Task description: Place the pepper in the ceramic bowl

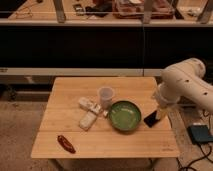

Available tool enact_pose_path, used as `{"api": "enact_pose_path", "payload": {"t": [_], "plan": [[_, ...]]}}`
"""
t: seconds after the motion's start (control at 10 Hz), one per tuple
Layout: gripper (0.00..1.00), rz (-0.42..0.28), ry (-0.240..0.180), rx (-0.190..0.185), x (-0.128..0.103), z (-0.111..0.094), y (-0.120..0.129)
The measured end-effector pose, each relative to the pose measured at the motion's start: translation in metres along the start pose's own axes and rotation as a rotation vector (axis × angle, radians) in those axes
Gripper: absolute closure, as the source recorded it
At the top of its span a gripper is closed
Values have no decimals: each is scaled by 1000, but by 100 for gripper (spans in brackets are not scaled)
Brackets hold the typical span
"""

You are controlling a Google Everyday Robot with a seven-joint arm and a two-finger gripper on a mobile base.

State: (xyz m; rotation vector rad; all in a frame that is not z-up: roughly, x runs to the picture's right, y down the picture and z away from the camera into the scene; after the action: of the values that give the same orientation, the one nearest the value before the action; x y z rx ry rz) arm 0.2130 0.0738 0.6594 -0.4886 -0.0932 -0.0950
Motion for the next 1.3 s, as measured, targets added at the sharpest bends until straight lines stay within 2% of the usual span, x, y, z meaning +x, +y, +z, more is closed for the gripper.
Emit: {"api": "enact_pose_path", "payload": {"t": [0.2, 0.3, 0.4, 0.5, 0.8, 1.0, 1.1, 1.2, 1.3], "plan": [[35, -219, -87, 64, -91, -21, 6], [35, -294, -103, 86, -120, -27, 12], [35, -348, -111, 103, -140, -31, 17], [35, -372, -114, 110, -149, -33, 20], [35, -377, -113, 117, -148, -33, 19], [35, -425, -124, 152, -156, -33, 15], [35, -475, -140, 181, -165, -33, 12], [35, -553, -166, 218, -179, -32, 10], [35, -655, -210, 244, -199, -29, 14]]}}
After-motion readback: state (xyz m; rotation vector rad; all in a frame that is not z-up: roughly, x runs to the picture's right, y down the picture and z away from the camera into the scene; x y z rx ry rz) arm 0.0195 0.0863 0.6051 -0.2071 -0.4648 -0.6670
